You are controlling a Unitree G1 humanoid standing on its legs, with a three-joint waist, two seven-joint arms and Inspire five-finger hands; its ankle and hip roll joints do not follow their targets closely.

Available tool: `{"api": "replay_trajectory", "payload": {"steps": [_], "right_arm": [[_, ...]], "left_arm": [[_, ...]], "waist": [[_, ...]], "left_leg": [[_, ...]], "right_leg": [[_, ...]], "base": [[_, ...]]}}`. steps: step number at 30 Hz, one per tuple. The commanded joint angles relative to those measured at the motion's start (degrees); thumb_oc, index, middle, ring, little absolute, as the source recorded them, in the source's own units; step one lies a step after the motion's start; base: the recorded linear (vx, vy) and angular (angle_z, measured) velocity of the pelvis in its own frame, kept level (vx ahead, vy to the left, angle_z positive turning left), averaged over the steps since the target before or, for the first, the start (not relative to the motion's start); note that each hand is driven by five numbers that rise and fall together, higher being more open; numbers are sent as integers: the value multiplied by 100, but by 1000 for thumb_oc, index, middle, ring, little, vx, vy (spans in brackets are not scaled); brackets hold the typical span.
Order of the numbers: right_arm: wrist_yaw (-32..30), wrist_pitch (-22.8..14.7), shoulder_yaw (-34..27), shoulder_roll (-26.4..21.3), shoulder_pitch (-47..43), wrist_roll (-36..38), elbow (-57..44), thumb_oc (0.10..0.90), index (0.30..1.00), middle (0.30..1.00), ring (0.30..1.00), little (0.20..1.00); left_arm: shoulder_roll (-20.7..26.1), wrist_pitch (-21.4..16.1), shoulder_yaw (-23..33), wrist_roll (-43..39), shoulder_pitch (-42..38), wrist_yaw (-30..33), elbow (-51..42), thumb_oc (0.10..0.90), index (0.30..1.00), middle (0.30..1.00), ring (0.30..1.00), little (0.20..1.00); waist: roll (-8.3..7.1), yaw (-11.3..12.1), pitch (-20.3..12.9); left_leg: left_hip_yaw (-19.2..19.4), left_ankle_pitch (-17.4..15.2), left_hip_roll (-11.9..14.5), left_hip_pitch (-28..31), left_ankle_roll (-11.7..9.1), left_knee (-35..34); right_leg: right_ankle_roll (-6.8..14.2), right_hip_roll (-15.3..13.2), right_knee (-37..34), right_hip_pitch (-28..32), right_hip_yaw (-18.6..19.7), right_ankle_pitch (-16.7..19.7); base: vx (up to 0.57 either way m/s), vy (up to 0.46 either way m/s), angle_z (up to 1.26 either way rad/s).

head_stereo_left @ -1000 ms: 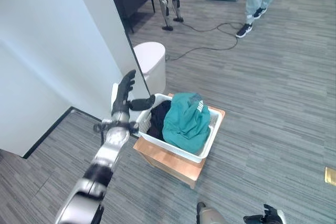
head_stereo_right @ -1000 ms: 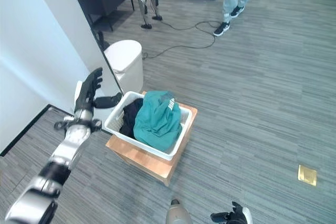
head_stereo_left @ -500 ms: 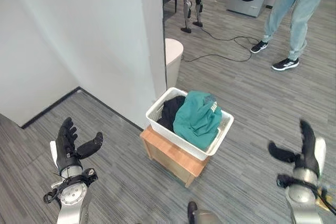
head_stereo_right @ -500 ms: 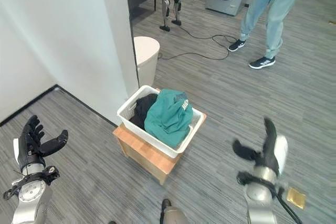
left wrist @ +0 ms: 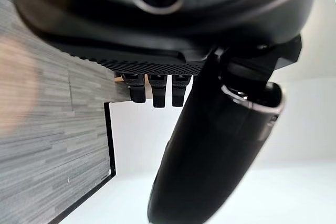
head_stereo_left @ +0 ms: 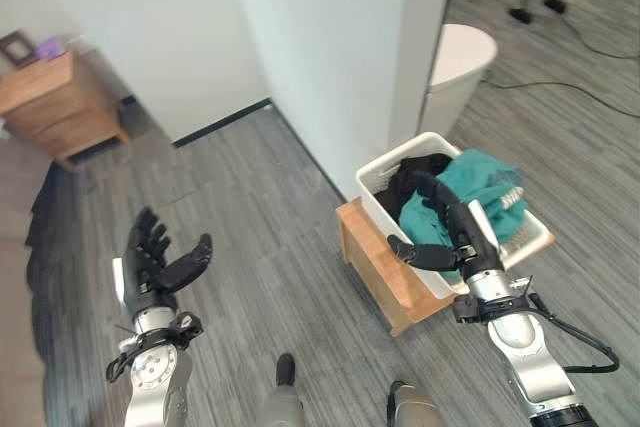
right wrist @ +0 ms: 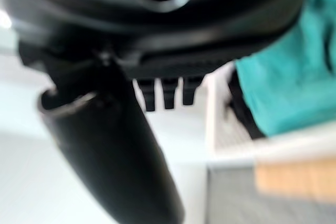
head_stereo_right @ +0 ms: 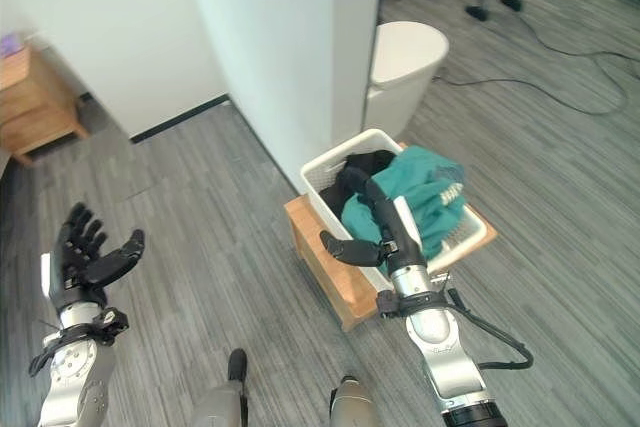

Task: Pick up bed clothes into laundry basket.

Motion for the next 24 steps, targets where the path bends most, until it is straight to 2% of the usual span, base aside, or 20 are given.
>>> {"api": "replay_trajectory", "payload": {"steps": [1, 2, 4, 5, 6, 7, 9, 10, 11, 12, 14, 15, 17, 18, 21, 22, 24], "right_arm": [[122, -631, -201, -65, -1022, 225, -654, 800, 900, 900, 900, 900], [112, -614, -217, -81, -1003, 213, -703, 800, 900, 900, 900, 900], [84, -616, -301, -129, -929, 162, -728, 800, 900, 900, 900, 900], [84, -616, -300, -129, -929, 162, -728, 800, 900, 900, 900, 900], [21, -584, -338, -108, -888, 137, -652, 800, 900, 900, 900, 900], [6, -566, -357, -106, -861, 119, -617, 800, 900, 900, 900, 900], [-41, -482, -406, -102, -803, 53, -597, 800, 900, 900, 900, 900], [-41, -481, -405, -103, -801, 52, -599, 800, 900, 900, 900, 900], [-66, -433, -467, -113, -794, 7, -587, 800, 900, 900, 900, 900], [-92, -398, -516, -129, -765, -25, -582, 800, 900, 900, 900, 900], [-146, -331, -610, -171, -789, -73, -513, 800, 900, 900, 900, 900], [-157, -310, -634, -180, -800, -68, -473, 800, 900, 900, 900, 900], [-157, -316, -630, -187, -801, -66, -460, 800, 900, 900, 900, 900], [-195, -274, -687, -217, -794, -105, -452, 800, 900, 900, 900, 900], [-189, -226, -741, -78, -706, -192, -452, 800, 900, 900, 900, 900], [-187, -226, -749, -56, -701, -201, -455, 800, 900, 900, 900, 900], [-158, -200, -816, 163, -567, -154, -477, 800, 900, 900, 900, 900]], "left_arm": [[433, -617, 341, -256, -127, -198, -731, 800, 900, 900, 900, 900], [472, -580, 284, -241, -76, -308, -803, 800, 900, 900, 900, 900], [542, -540, 262, -151, 117, -496, -982, 800, 900, 900, 900, 900], [542, -538, 263, -151, 119, -495, -984, 800, 900, 900, 900, 900], [556, -487, 179, -180, 158, -557, -1005, 800, 900, 900, 900, 900], [552, -466, 143, -202, 146, -558, -981, 800, 900, 900, 900, 900], [566, -384, 32, -276, 165, -587, -950, 800, 900, 900, 900, 900], [565, -383, 32, -276, 168, -586, -951, 800, 900, 900, 900, 900], [594, -332, -45, -284, 145, -606, -942, 800, 900, 900, 900, 900], [620, -296, -107, -294, 139, -602, -931, 800, 900, 900, 900, 900], [666, -216, -228, -256, 58, -530, -889, 800, 900, 900, 900, 900], [686, -187, -278, -240, 54, -536, -911, 800, 900, 900, 900, 900], [678, -175, -283, -235, 66, -528, -926, 800, 900, 900, 900, 900], [772, -85, -281, 85, 102, -597, -1048, 800, 900, 900, 900, 900], [853, -42, -146, 425, 151, -640, -1198, 800, 900, 900, 900, 900], [866, -30, -141, 433, 163, -645, -1220, 800, 900, 900, 900, 900], [915, -97, -45, 509, 189, -635, -1259, 800, 900, 900, 900, 900]], "waist": [[-328, 39, 53], [-307, 8, 5], [-324, -84, -123], [-322, -91, -127], [-384, -195, -178], [-429, -268, -227], [-448, -491, -333], [-444, -501, -322], [-469, -616, -432], [-463, -745, -489], [-463, -886, -564], [-439, -936, -609], [-432, -970, -630], [-401, -1037, -646], [-551, -938, -582], [-595, -943, -573], [-760, -993, -398]], "left_leg": [[1157, -923, 545, -62, -672, -359], [1348, -1022, 554, 32, -638, -146], [1690, -1416, 549, 320, -590, 376], [1682, -1417, 550, 309, -589, 382], [1976, -1777, 579, 746, -604, 692], [2226, -1898, 682, 1031, -620, 849], [2354, -2359, 809, 1712, -727, 969], [2344, -2364, 813, 1720, -729, 973], [2636, -2512, 890, 2168, -800, 977], [2671, -2563, 887, 2361, -826, 887], [2842, -2475, 1000, 2579, -910, 765], [2959, -2464, 1057, 2705, -931, 596], [2937, -2415, 1031, 2716, -931, 505], [3031, -2663, 932, 2688, -857, 28], [2895, -2741, 519, 2632, -640, -304], [2890, -2743, 452, 2657, -602, -346], [2852, -2792, 114, 2680, -444, -548]], "right_leg": [[456, -290, -3398, 1959, -910, 1075], [434, -303, -3386, 1903, -1159, 1130], [337, -347, -3365, 1792, -1710, 1238], [337, -346, -3367, 1790, -1717, 1240], [251, -417, -3319, 1791, -2195, 1295], [212, -495, -3276, 1725, -2487, 1395], [215, -599, -3213, 1741, -2934, 1436], [218, -596, -3215, 1759, -2944, 1433], [167, -746, -3130, 1563, -3335, 1580], [195, -879, -3060, 1527, -3602, 1623], [229, -1167, -2951, 1376, -4039, 1739], [237, -1274, -2908, 1274, -4133, 1779], [252, -1297, -2877, 1271, -4169, 1767], [411, -1532, -2781, 1031, -4157, 2061], [702, -1903, -2603, 917, -4143, 2459], [740, -1970, -2580, 917, -4131, 2488], [1139, -2372, -2203, 728, -3738, 3081]], "base": [[-375, -230, 138], [-394, -274, 130], [-310, -231, 141], [-295, -215, 193], [-336, -180, 180], [-368, -223, 178], [-200, -72, 178], [-354, 12, 184], [-336, 65, 124], [-470, 139, 115], [-361, 208, 153], [-245, 143, 205], [-164, 181, 148], [-292, 447, 76], [-218, 347, 77], [-162, 261, 49], [-148, 230, 37]]}}
